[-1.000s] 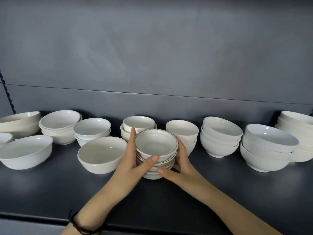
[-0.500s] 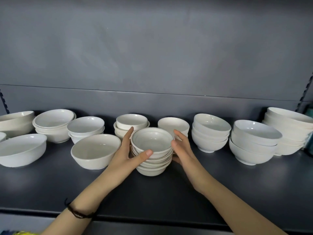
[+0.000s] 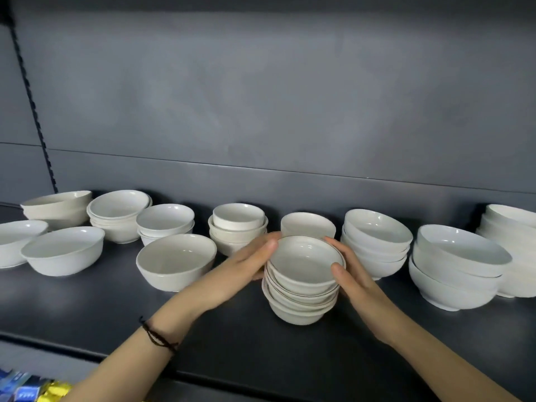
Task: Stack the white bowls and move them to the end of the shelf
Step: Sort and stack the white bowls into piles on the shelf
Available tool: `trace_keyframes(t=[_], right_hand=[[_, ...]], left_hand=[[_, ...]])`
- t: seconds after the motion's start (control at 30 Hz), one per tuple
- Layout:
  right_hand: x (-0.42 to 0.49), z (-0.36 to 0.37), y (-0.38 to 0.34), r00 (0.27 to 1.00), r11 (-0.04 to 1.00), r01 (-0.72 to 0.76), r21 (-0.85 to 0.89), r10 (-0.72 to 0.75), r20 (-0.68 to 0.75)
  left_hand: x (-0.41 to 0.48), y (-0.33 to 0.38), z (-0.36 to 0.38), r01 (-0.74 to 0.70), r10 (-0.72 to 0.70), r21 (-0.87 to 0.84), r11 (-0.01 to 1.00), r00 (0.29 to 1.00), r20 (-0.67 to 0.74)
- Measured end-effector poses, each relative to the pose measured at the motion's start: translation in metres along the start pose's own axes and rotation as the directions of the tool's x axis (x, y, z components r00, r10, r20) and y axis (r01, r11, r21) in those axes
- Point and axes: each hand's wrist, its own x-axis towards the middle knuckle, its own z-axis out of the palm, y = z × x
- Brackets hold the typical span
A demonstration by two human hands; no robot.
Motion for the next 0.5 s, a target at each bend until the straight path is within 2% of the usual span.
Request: trace_keyframes(t=[0.1, 0.17, 0.23, 0.3, 0.4, 0.5], right_hand=[[0.001, 0.001, 0.004, 0.999, 0.999, 0.036, 0.035, -0.036, 0.000], [0.002, 0.002, 0.006, 0.997, 0.997, 0.072, 0.032, -0.071, -0.003], [0.003, 0.000, 0.008, 0.997, 0.996, 0.082, 0.027, -0.082, -0.002], [0.004, -0.002, 0.008, 0.996, 0.996, 0.084, 0.029, -0.084, 0.008], [0.004, -0.003, 0.007, 0.995, 0.995, 0.095, 0.030, -0.096, 0.024], [0.002, -0.003, 0.008, 0.996, 0.996, 0.088, 0.033, -0.089, 0.031]], left_hand=[[0.013, 0.005, -0.027, -0.129, 0.148, 0.084, 0.988, 0.947, -0.285], [0.020, 0.006, -0.054, -0.135, 0.242, 0.270, 0.953, 0.877, -0.414], [0.029, 0.005, -0.082, 0.001, 0.261, 0.514, 0.858, 0.861, -0.437], [0.039, 0.002, -0.101, 0.135, 0.166, 0.625, 0.769, 0.902, -0.398], [0.050, -0.005, -0.103, 0.234, -0.040, 0.515, 0.825, 0.932, -0.360], [0.057, -0.013, -0.101, 0.240, -0.018, 0.511, 0.825, 0.916, -0.402]])
